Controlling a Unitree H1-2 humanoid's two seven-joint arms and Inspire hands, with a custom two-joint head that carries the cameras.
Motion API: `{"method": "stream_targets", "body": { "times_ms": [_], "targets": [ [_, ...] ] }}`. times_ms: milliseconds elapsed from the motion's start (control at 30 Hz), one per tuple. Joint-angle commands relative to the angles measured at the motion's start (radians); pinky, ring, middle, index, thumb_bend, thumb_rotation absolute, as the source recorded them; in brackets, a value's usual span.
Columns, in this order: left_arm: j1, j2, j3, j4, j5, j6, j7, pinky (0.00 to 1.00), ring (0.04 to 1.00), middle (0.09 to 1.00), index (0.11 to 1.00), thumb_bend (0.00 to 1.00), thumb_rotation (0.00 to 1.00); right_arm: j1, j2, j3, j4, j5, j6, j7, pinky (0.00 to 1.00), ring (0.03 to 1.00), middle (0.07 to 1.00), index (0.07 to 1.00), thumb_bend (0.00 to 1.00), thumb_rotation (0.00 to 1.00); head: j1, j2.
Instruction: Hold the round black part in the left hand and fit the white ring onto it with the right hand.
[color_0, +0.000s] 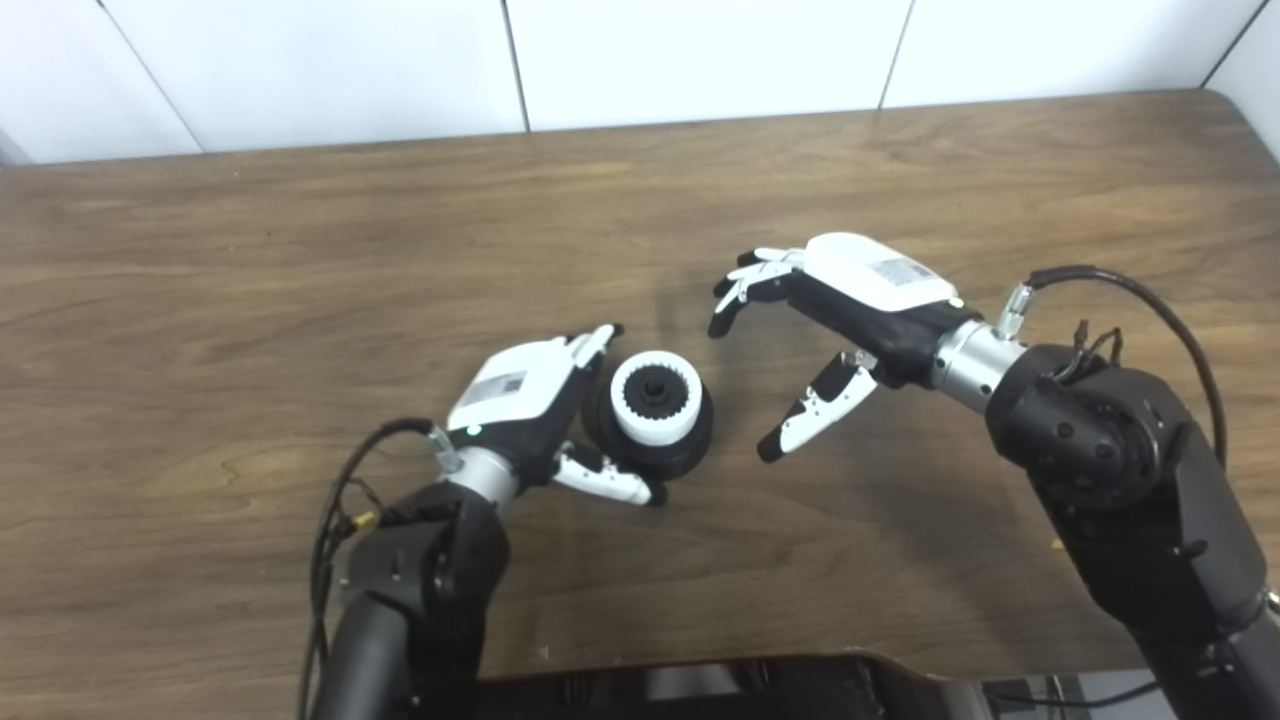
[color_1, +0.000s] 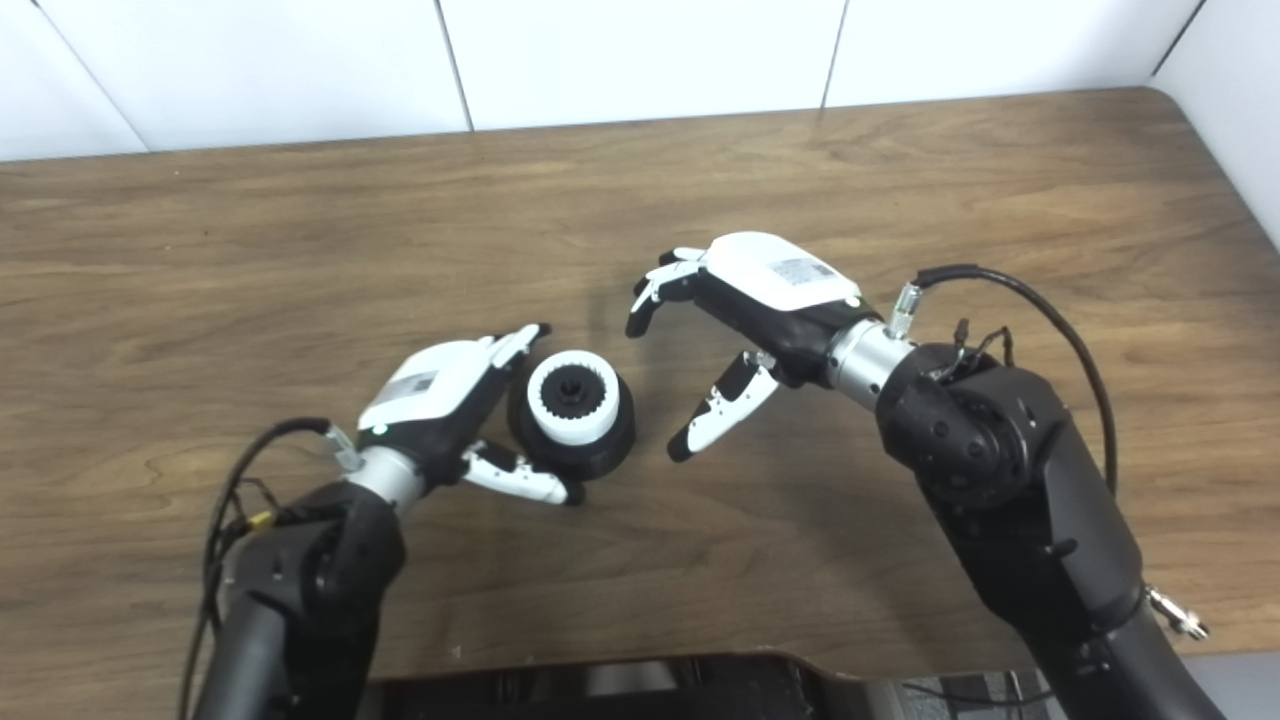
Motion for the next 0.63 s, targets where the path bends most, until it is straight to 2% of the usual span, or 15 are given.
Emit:
{"method": "stream_targets", "body": {
  "times_ms": [0, 267, 333, 500, 567, 600],
  "targets": [
    [-0.032, 0.004, 0.032, -0.059, 0.069, 0.022, -0.092, 1.00, 0.996, 0.983, 0.999, 1.00, 0.35, -0.028, -0.016, -0.018, -0.020, 0.003, -0.006, -0.023, 0.94, 0.940, 0.852, 0.691, 0.98, 0.28, 0.003, 0.000],
    [-0.119, -0.014, 0.139, -0.201, 0.193, -0.058, -0.329, 1.00, 1.000, 1.000, 1.000, 1.00, 0.33, -0.024, -0.015, -0.021, -0.013, -0.001, -0.012, -0.030, 0.93, 0.938, 0.852, 0.691, 0.99, 0.28, 0.004, -0.002],
    [-0.148, 0.013, 0.160, -0.222, 0.204, -0.083, -0.373, 1.00, 1.000, 1.000, 1.000, 1.00, 0.33, -0.021, -0.014, -0.024, -0.013, -0.001, -0.010, -0.032, 0.93, 0.936, 0.851, 0.690, 0.99, 0.28, 0.004, -0.002],
    [-0.180, 0.067, 0.200, -0.249, 0.179, -0.079, -0.387, 1.00, 1.000, 1.000, 0.995, 1.00, 0.31, -0.016, -0.022, -0.037, -0.014, -0.006, 0.001, -0.030, 0.93, 0.938, 0.851, 0.695, 1.00, 0.29, -0.003, -0.008],
    [-0.180, 0.068, 0.232, -0.256, 0.164, -0.069, -0.386, 1.00, 0.998, 0.986, 0.970, 1.00, 0.32, -0.008, -0.031, -0.049, -0.020, -0.003, 0.000, -0.029, 0.93, 0.940, 0.853, 0.705, 1.00, 0.30, -0.003, -0.008],
    [-0.170, 0.063, 0.262, -0.255, 0.135, -0.064, -0.359, 1.00, 0.996, 0.979, 0.961, 1.00, 0.32, -0.001, -0.038, -0.060, -0.025, 0.000, 0.005, -0.027, 0.93, 0.940, 0.854, 0.708, 0.99, 0.30, -0.009, -0.010]
  ]
}}
